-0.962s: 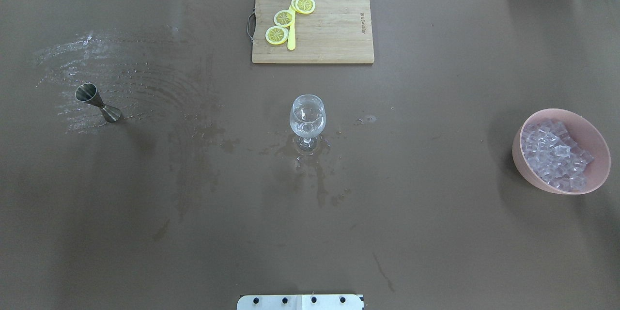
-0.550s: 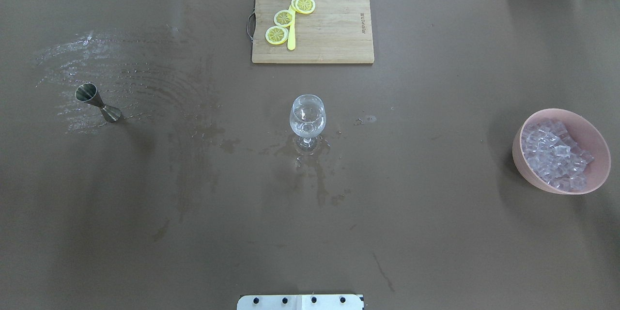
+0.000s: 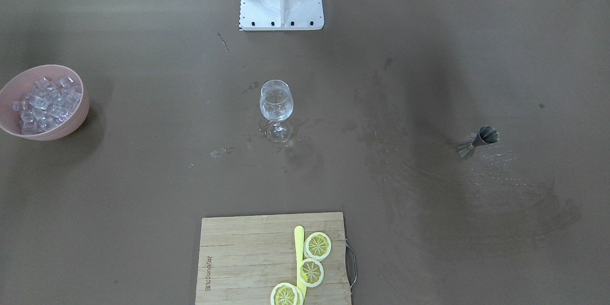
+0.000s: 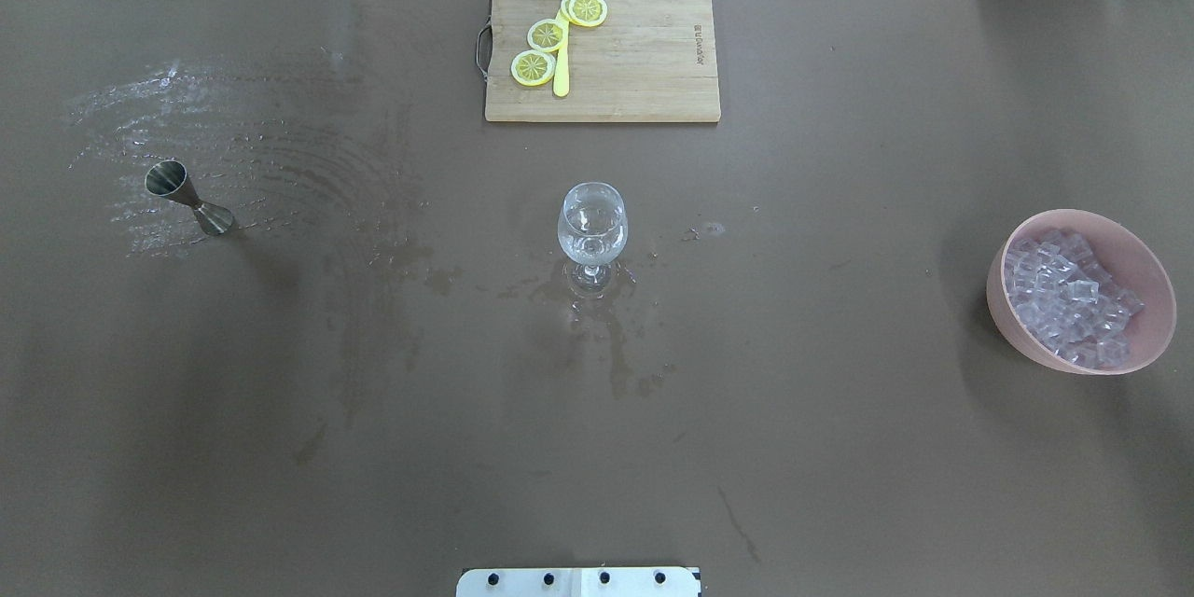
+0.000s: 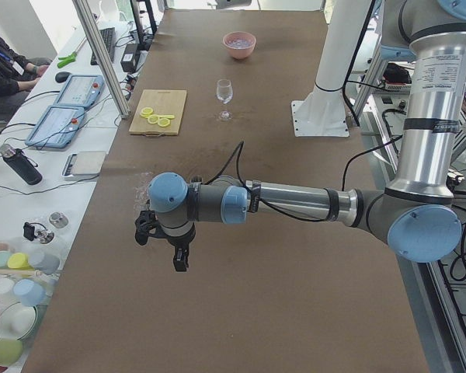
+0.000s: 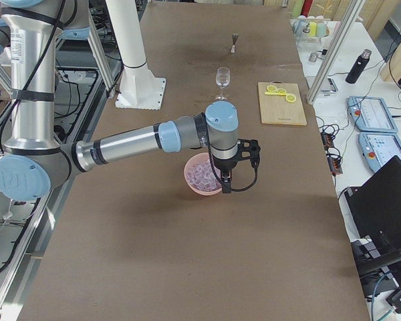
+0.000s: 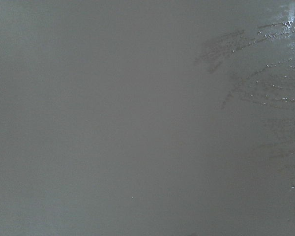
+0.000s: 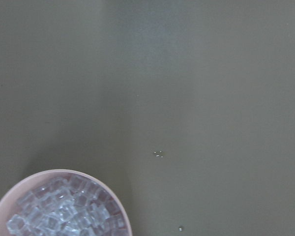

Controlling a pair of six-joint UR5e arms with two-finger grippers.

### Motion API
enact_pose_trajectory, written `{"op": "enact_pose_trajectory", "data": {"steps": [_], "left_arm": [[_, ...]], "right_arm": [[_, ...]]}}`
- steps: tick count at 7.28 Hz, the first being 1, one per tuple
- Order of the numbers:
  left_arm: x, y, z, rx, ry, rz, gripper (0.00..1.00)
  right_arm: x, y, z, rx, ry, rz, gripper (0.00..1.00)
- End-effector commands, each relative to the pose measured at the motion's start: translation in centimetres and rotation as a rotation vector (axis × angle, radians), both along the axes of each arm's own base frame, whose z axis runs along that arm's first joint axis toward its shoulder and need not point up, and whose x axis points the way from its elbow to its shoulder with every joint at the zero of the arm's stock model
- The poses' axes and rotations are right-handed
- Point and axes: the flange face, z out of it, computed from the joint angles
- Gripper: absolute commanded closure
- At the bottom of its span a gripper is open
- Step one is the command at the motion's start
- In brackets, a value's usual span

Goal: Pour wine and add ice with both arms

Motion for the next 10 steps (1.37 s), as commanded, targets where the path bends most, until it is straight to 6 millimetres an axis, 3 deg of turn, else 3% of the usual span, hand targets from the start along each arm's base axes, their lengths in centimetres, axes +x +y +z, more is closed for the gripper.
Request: {"op": "enact_pose_trajectory", "data": {"steps": [1, 3, 5, 8, 10], "left_arm": [[0.0, 0.0, -0.4, 0.010, -0.005, 0.000, 0.02], [0.0, -0.1, -0.5, 0.020, -0.006, 0.002, 0.02], [0.0, -0.1, -0.5, 0.021, -0.006, 0.003, 0.02], [0.0, -0.1, -0.6, 0.022, -0.006, 0.003, 0.02], [0.0, -0.1, -0.6, 0.022, -0.006, 0.003, 0.02]], "right_arm": [[-5.7, 1.1, -4.3, -0.080, -0.033, 0.043, 0.00], [-11.0, 2.1, -6.6, -0.105, 0.005, 0.085, 0.00], [-14.8, 4.2, -3.9, -0.065, 0.005, 0.134, 0.00], [-20.2, 4.4, 0.2, -0.039, 0.050, 0.199, 0.00], [-22.0, 4.3, 2.8, -0.007, 0.079, 0.212, 0.01]]}}
